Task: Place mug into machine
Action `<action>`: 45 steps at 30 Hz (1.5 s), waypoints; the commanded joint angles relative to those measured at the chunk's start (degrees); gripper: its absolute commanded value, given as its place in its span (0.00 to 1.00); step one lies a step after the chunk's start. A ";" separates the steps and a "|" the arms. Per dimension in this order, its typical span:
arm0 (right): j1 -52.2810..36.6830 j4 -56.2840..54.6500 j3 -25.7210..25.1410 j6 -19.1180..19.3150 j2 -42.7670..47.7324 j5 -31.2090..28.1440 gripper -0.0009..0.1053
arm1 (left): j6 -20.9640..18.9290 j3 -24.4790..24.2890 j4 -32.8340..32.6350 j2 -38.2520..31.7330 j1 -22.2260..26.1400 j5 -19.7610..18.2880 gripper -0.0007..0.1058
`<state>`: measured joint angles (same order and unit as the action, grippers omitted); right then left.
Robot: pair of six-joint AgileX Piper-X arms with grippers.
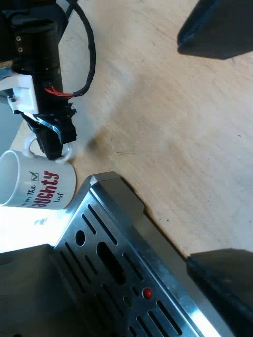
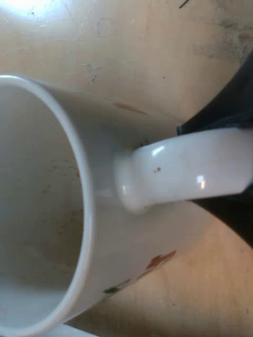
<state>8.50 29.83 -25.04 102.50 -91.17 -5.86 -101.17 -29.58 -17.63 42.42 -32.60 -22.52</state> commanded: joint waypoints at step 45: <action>2.82 -57.56 -0.45 10.53 64.24 18.14 0.01 | -5.76 0.31 -24.57 -32.08 -0.25 19.61 0.77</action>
<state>10.20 -30.22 -24.36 111.88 -27.59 11.00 -106.02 -29.37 -42.27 10.61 -32.60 -3.70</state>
